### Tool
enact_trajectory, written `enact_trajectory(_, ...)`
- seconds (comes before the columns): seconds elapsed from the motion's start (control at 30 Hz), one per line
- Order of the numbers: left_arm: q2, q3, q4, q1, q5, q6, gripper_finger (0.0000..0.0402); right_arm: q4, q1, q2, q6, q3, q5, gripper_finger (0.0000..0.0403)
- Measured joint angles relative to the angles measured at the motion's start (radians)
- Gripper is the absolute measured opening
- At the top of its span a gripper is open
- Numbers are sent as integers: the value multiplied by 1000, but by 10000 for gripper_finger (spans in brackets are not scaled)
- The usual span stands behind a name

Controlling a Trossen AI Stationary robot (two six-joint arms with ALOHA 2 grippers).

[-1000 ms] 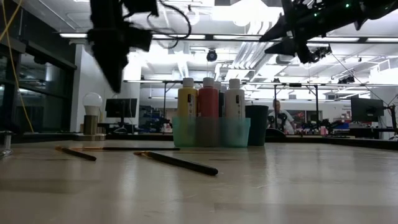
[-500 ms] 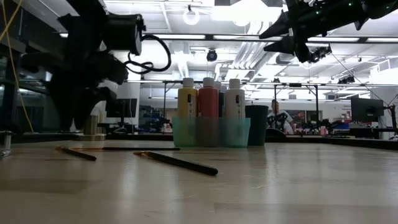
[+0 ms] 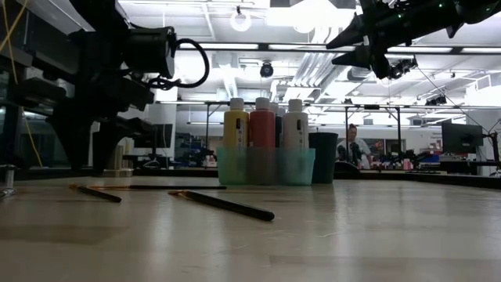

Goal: Pick & Place Paint Supplies
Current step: Put the gold paint brush into the green cup

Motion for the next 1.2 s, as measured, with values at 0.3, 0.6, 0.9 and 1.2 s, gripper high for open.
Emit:
enact_trajectory(0.3,0,0,-10,-42,23,54,127,0,0,0,0,0,0,205)
enact_trajectory(0.6,87,2,0,-79,-52,8,127,0,0,0,0,0,-1,205)
enact_trajectory(0.9,124,3,-9,-79,-52,-2,121,-1,0,0,0,0,-3,205)
enact_trajectory(1.2,127,2,-25,-78,-50,-3,23,-2,0,0,0,0,-5,205)
